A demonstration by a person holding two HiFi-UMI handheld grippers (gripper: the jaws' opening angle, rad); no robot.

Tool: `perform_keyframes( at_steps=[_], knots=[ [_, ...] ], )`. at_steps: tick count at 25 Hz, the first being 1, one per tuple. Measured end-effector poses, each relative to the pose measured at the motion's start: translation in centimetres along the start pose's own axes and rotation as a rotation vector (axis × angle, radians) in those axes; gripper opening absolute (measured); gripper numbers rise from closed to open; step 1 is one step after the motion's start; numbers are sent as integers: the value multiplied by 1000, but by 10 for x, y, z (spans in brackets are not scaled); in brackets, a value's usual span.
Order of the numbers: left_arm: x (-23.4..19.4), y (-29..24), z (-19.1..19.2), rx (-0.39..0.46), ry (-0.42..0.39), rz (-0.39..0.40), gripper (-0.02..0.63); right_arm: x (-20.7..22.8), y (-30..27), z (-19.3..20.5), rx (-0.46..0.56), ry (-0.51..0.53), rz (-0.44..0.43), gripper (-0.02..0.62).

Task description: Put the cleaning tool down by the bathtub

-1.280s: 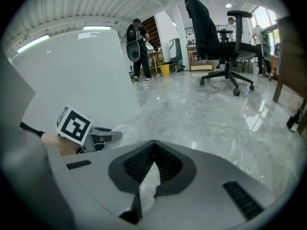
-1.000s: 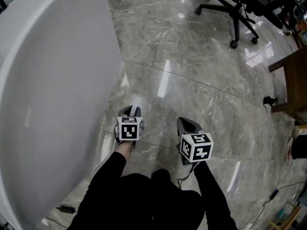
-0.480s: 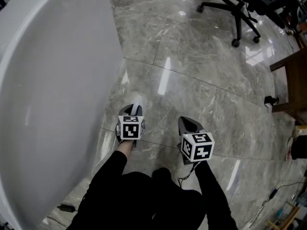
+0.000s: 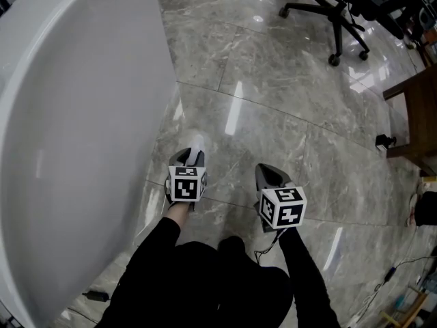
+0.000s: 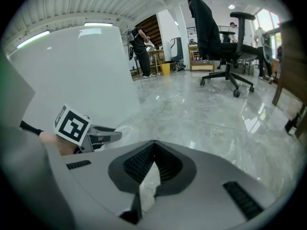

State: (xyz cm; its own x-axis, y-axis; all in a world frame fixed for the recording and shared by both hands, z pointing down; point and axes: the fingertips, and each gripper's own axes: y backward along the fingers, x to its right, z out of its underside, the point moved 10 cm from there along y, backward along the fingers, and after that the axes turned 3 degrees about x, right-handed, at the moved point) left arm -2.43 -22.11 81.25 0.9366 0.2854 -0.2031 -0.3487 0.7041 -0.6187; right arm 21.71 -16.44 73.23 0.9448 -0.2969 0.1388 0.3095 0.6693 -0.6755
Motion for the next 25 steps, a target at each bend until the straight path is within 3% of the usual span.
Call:
perform_keyframes(
  at_steps=[12,20,25],
  knots=[
    [4,52,-27,85,-31,59,123,-17,12,-11,35,13,-12,0],
    [3,94,-55,216,-19,112,21,-25,31,-20,78,-5,-8,0],
    [8,109,-60,236,-28,153,9,-27,37,-23,103,-16,-8,0]
  ],
)
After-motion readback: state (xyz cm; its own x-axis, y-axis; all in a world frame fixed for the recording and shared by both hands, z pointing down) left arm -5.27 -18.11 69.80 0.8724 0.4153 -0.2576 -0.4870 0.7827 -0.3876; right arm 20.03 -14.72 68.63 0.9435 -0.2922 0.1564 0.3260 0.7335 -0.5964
